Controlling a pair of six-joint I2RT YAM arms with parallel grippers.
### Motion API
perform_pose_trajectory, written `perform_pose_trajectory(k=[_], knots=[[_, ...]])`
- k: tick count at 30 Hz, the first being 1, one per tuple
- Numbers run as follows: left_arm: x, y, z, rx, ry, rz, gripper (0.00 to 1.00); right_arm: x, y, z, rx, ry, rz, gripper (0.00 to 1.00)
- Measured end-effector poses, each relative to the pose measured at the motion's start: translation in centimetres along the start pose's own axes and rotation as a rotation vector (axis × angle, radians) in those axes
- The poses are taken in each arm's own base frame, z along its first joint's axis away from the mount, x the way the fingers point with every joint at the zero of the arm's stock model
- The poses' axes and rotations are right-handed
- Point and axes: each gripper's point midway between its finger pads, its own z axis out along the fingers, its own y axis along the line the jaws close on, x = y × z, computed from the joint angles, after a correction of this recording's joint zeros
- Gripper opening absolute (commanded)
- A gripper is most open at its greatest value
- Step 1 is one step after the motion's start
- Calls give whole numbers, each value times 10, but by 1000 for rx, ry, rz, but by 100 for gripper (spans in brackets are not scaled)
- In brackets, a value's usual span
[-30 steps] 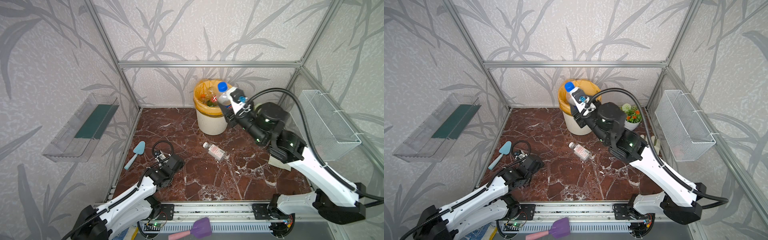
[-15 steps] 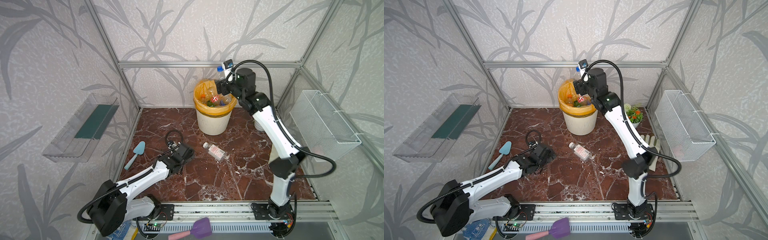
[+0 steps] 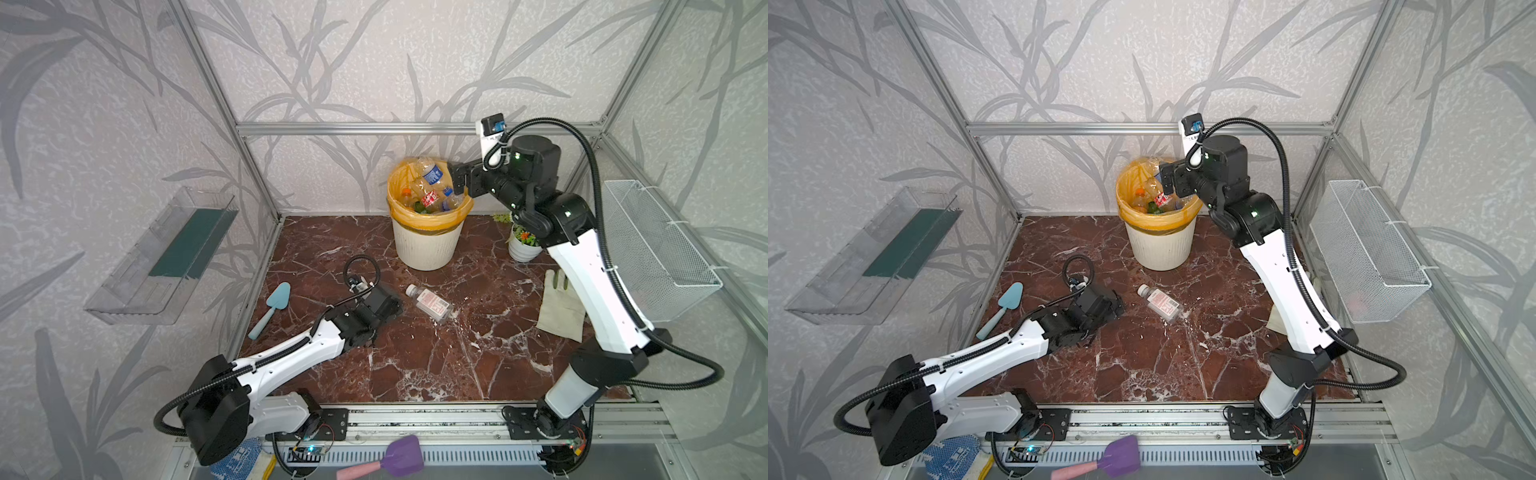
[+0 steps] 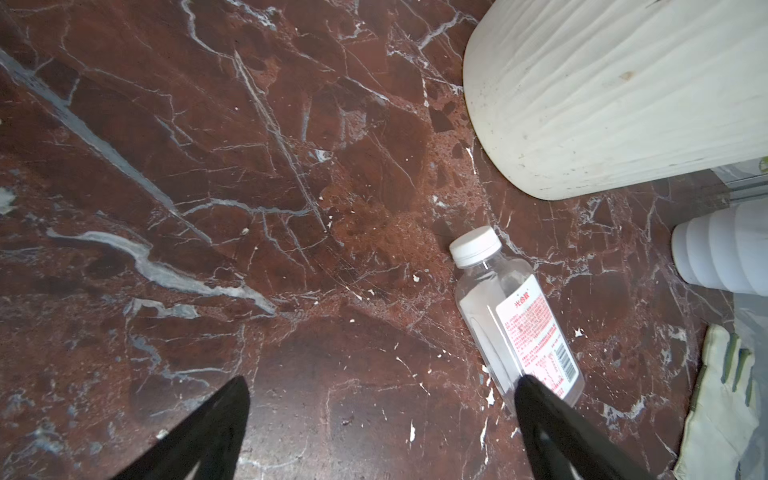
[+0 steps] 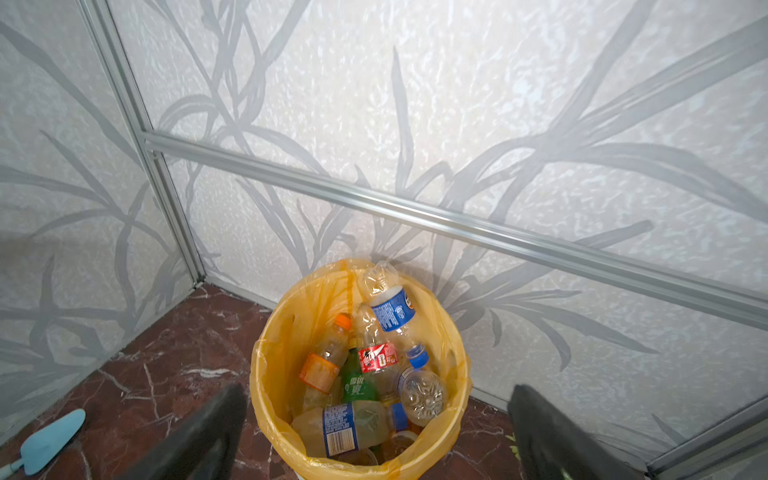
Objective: Throw the plastic bottles in the bin
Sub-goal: 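Carry the Pepsi bottle over the bin and open the right gripper, then withdraw the right gripper while the left gripper grasps the white-capped bottle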
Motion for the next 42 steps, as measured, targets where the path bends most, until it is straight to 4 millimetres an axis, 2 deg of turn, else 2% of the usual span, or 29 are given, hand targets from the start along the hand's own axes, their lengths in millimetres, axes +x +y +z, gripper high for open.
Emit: perform_pose_trajectory(k=[2, 4, 7, 9, 12, 15, 20, 24, 29, 33, 37, 42], knots=[[-1, -8, -1, 13, 1, 1, 99, 0, -5, -4, 12, -14, 7, 99], [0, -17, 0, 24, 5, 2, 99, 14, -10, -1, 23, 8, 9, 99], [3, -27, 4, 29, 21, -3, 99, 55, -18, 9, 49, 89, 13, 99], [8, -33, 10, 30, 40, -16, 99, 91, -27, 13, 70, 164, 17, 99], [18, -42, 17, 31, 76, -40, 99, 143, -42, 7, 106, 263, 35, 99], [28, -54, 24, 37, 115, -76, 99, 193, -61, -14, 149, 348, 74, 99], [40, -73, 39, 32, 166, -154, 99, 254, -87, -56, 224, 439, 142, 99], [47, -87, 54, -21, 199, -169, 99, 302, -94, -82, 259, 521, 169, 99], [47, -112, 65, -67, 217, -154, 99, 355, -96, -111, 292, 634, 191, 99], [51, -122, 77, -123, 237, -136, 99, 374, -99, -131, 317, 672, 209, 99], [60, -121, 91, -198, 263, -116, 99, 374, -106, -140, 343, 662, 227, 99], [75, -110, 104, -273, 299, -110, 99, 374, -111, -142, 362, 660, 235, 99]])
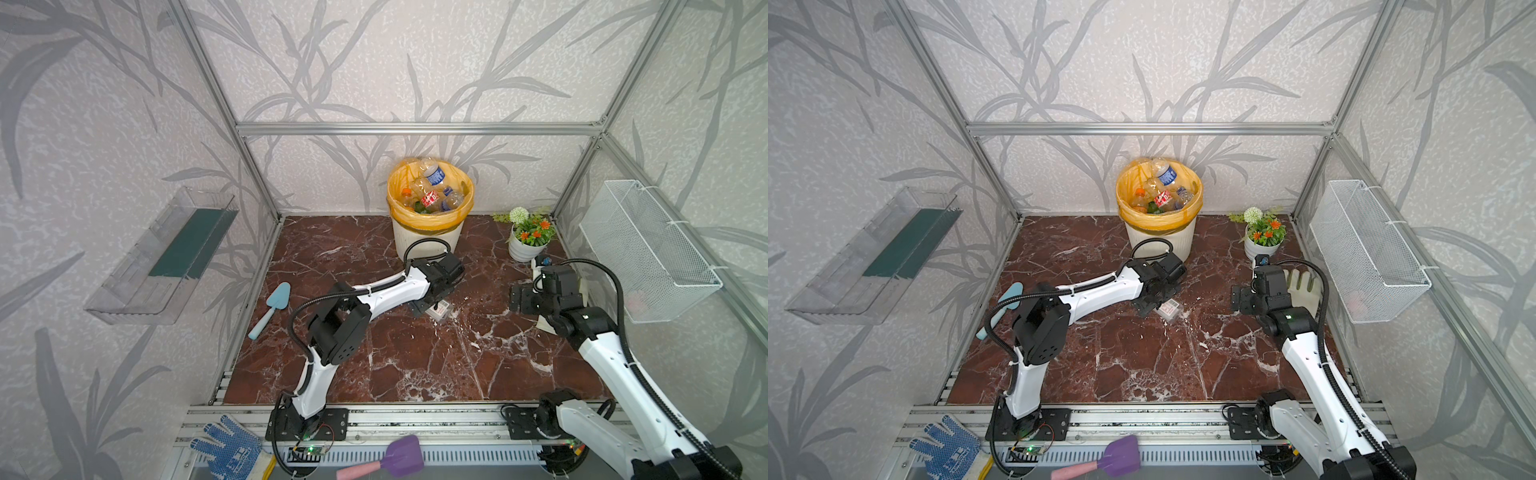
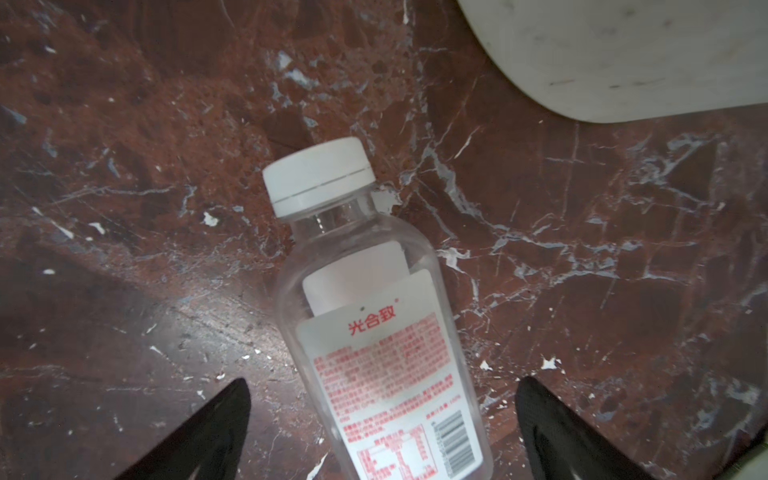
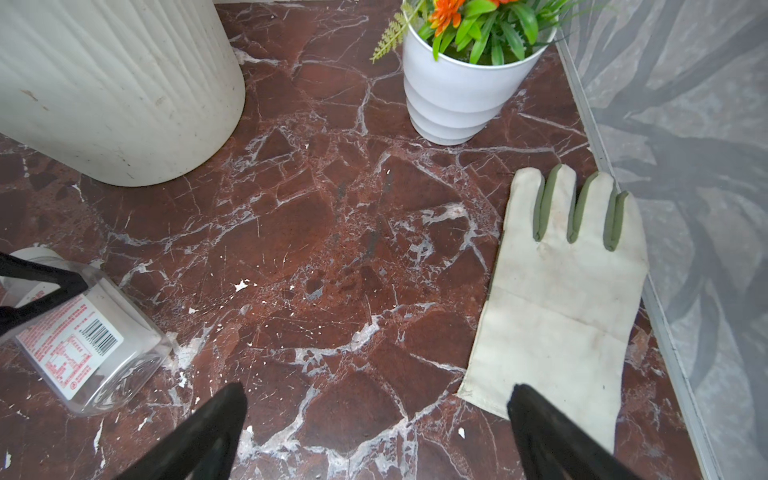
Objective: Throw the plastic bottles in the bin
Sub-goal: 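Withdraw the right gripper while the left gripper grasps the white-capped bottle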
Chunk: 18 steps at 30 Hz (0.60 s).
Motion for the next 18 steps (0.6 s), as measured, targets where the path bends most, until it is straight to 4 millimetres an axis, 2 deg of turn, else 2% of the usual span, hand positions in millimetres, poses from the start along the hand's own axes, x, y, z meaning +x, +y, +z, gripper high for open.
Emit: perform_pose_trajectory(k=[11, 15, 18], knots=[[11, 14, 17, -62, 52, -46, 85, 0, -2, 0, -2, 2, 8, 99], [15, 26, 28, -86, 63, -55, 64, 0, -2, 1, -1, 2, 9, 99], [14, 30, 28, -72, 58, -67, 56, 0, -2, 1, -2, 3, 9, 99]])
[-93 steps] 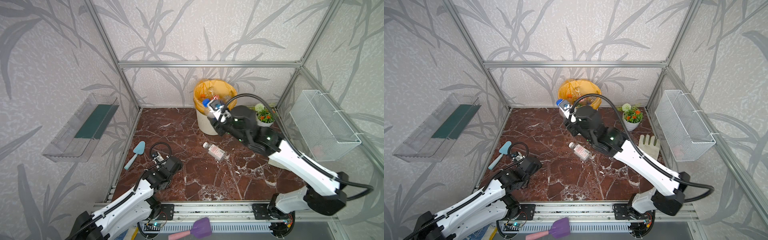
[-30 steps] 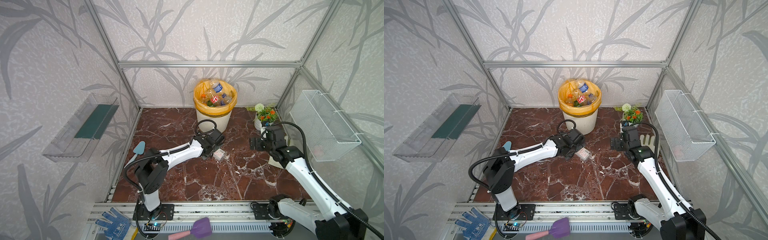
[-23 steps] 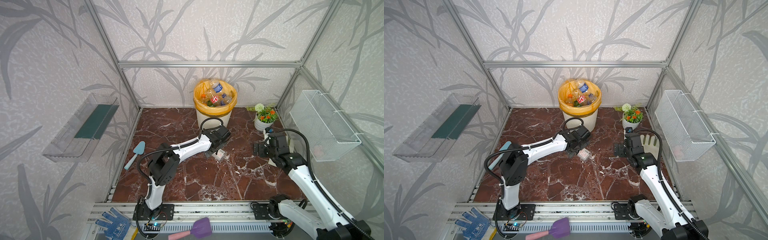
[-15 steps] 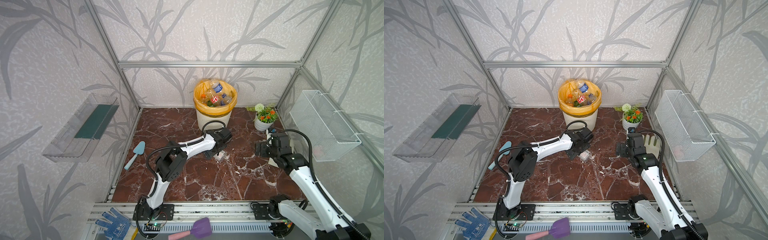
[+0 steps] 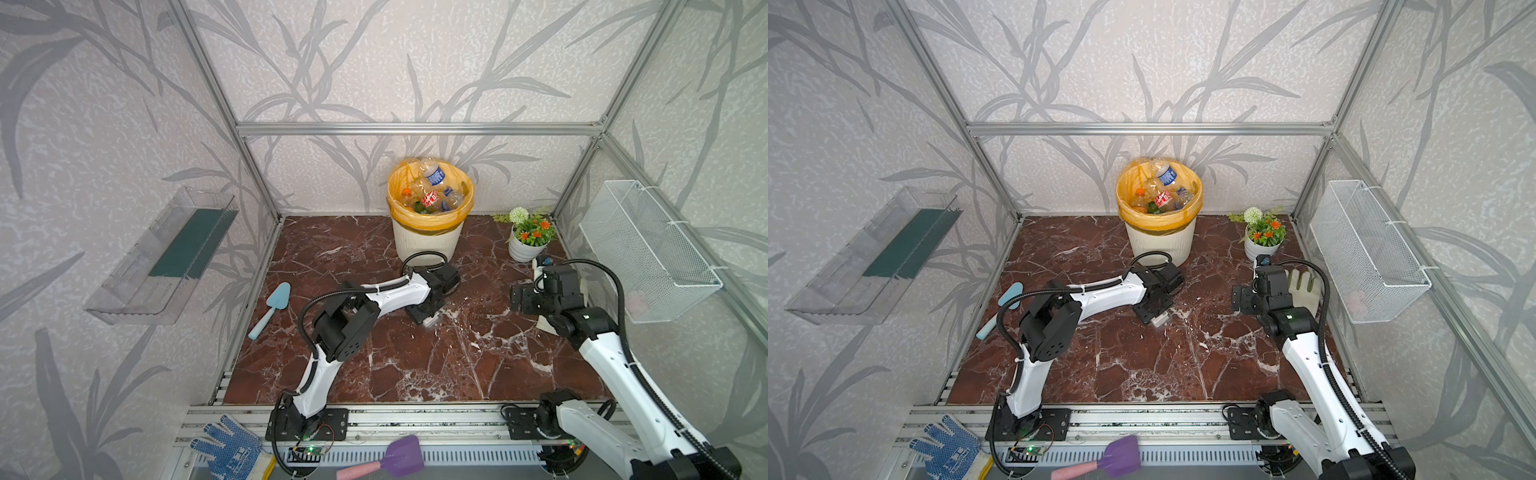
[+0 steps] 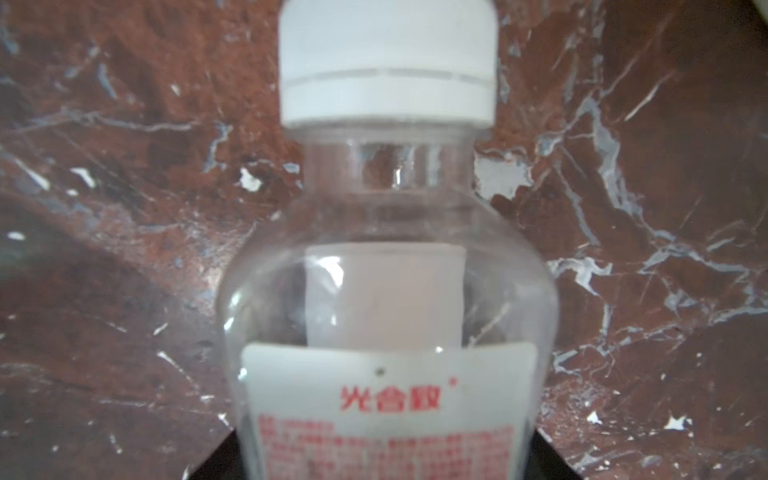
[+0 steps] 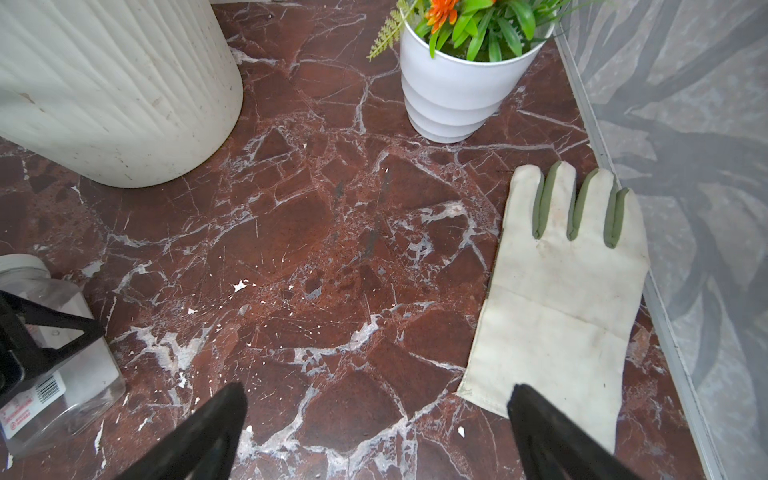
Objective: Throw the plastic bottles in the bin
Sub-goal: 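Withdraw the right gripper while the left gripper grasps the white-capped bottle, then lift the white-capped bottle with the left gripper over the bin and release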
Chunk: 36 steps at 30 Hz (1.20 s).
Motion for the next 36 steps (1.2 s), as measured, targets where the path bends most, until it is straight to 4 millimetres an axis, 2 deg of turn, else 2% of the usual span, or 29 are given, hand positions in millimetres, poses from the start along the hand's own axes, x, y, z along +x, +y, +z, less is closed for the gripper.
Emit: perform_pose_trajectory(k=[5, 8, 10, 13, 14, 16, 19, 21, 24, 27, 29, 30, 32, 34, 36], knots=[[-3, 7, -3, 2, -18, 9, 49, 0, 1, 0, -8, 2, 2, 99], [-12, 8, -15, 19, -59, 26, 45, 0, 2, 0, -16, 3, 2, 99], [-22, 4, -36, 54, -107, 50, 44, 1, 3, 1, -21, 6, 5, 99], [-45, -7, -89, 141, -228, 110, 43, 1, 5, 1, -29, 11, 8, 99], [-53, -14, -115, 183, -288, 144, 43, 1, 6, 2, -32, 12, 10, 99], [-66, -35, -182, 300, -437, 224, 42, -1, 7, 2, -40, 12, 15, 99], [-72, -61, -301, 514, -696, 359, 43, -7, 10, 1, -52, 1, 25, 99], [-72, -67, -385, 666, -875, 435, 43, -15, 12, -2, -64, -16, 32, 99], [-80, -64, -478, 806, -1092, 486, 43, -26, 15, -6, -79, -49, 40, 99], [-92, -62, -544, 878, -1272, 505, 44, -38, 16, -12, -87, -83, 49, 99], [-96, -64, -568, 890, -1373, 525, 48, -43, 17, -14, -90, -96, 56, 99], [-97, -68, -574, 887, -1413, 538, 50, -44, 17, -14, -91, -100, 59, 99], [-101, -82, -571, 861, -1456, 560, 50, -44, 17, -15, -89, -102, 62, 99], [-110, -105, -548, 835, -1438, 601, 50, -44, 16, -15, -87, -103, 64, 99], [-139, -135, -498, 774, -1347, 634, 56, -45, 16, -16, -88, -106, 64, 99]])
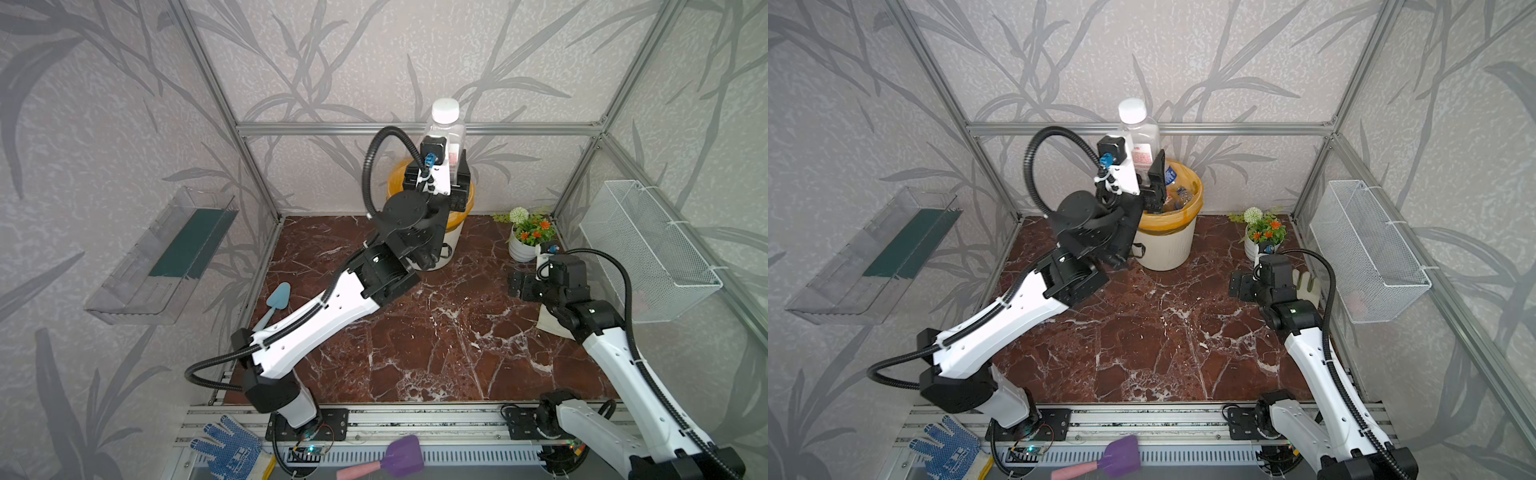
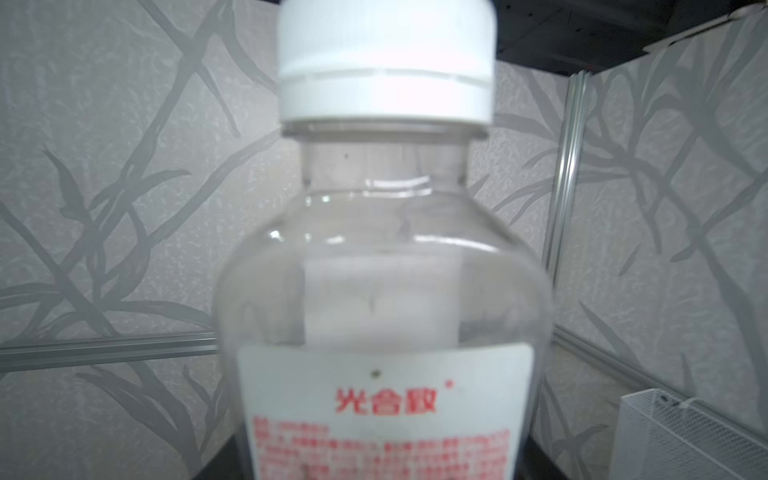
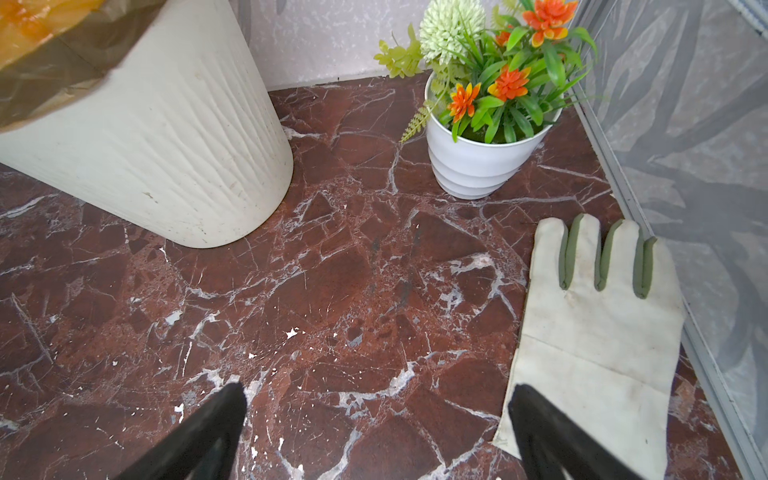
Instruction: Throw the plastic bottles in the bin
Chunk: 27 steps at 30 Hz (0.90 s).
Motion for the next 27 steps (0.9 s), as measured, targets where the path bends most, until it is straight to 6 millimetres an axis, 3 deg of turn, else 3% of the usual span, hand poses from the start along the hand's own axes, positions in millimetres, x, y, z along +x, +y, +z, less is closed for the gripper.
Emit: perform_pose_trajectory(k=[1, 3, 5, 6, 8, 11, 15, 18, 20, 23, 25, 27], knots=[[23, 9, 19, -11, 60, -5, 66, 0, 0, 0, 0, -1, 0, 99], [92, 38, 60, -52, 238, -29, 84, -2, 0, -1, -1, -4, 0, 99], [153, 65, 82, -110, 398, -52, 99, -5, 1, -3, -2, -10, 0, 99], [180, 77, 85, -136, 469, -52, 99, -7, 1, -4, -3, -14, 0, 99], [207, 84, 81, -156, 547, -34, 99, -10, 2, -6, -5, -22, 0, 99], [199, 62, 65, -100, 541, -38, 99, -11, 2, -6, -6, -24, 0, 99], [131, 40, 38, -18, 425, -103, 99, -11, 2, -6, -7, -23, 3, 99], [81, 52, 21, -14, 322, -155, 99, -11, 2, -6, -7, -23, 5, 99], [65, 64, 12, -31, 282, -173, 99, -11, 2, -6, -6, -22, 5, 99], [72, 78, 7, -72, 283, -171, 99, -10, 2, -4, -6, -22, 1, 99], [94, 82, 6, -97, 320, -156, 99, -9, 2, -1, -7, -25, -7, 99], [132, 88, 1, -126, 388, -129, 99, -3, 1, 5, -5, -21, -22, 99]])
